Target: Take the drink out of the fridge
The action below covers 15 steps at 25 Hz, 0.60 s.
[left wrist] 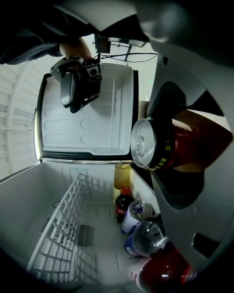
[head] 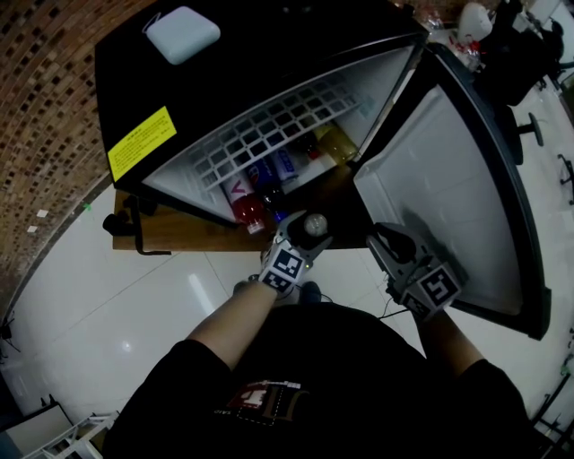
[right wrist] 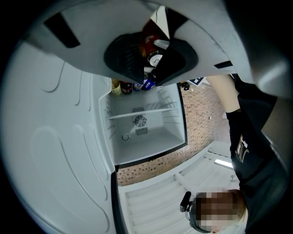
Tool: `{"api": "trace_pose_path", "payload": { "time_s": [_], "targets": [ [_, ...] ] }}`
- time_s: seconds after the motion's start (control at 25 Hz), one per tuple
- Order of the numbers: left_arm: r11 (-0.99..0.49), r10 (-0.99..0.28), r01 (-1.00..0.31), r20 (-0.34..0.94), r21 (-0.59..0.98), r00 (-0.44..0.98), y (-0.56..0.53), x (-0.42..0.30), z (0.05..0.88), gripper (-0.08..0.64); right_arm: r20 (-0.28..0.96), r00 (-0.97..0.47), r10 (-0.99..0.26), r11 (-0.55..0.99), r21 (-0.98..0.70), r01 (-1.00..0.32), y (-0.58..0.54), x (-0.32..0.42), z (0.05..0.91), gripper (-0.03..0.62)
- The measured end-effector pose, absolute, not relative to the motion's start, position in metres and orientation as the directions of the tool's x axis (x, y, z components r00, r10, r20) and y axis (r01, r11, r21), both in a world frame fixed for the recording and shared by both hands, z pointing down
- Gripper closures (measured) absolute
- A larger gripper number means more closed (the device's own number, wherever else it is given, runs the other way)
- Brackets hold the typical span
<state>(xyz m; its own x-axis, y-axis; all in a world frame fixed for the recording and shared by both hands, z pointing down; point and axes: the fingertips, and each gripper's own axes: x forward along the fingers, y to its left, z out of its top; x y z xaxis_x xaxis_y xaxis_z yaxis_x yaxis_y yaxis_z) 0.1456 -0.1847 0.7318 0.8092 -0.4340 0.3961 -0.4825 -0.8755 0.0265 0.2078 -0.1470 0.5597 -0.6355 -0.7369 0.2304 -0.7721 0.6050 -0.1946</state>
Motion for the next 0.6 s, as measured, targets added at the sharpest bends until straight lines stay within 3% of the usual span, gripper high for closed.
{"api": "trace_pose_path", "payload": {
  "time_s": [0.24,0.36,0.6],
  "targets": [
    [-0.846,-0.46,-0.532,0.462,0.032,0.758,-0.192,0.149,0.739,0.233,0.225,-0.644,-0.731,0.617,-0.186,-0.765,-0.147,0.2,0.555,0.483],
    [-0.845,-0.437,-0.533,0.509,0.049,0.741,-0.183,0.143,0.746,0.163,0.224,-0.646,-0.729,0.619,-0.185,-0.763,-0.145,0.197,0.552,0.482],
    [-0.849,-0.345,-0.479,0.452,0.224,0.823,-0.146,0.117,0.71,0.167,0.228,-0.646,-0.728,0.622,-0.178,-0.763,-0.143,0.19,0.55,0.482]
  ]
}}
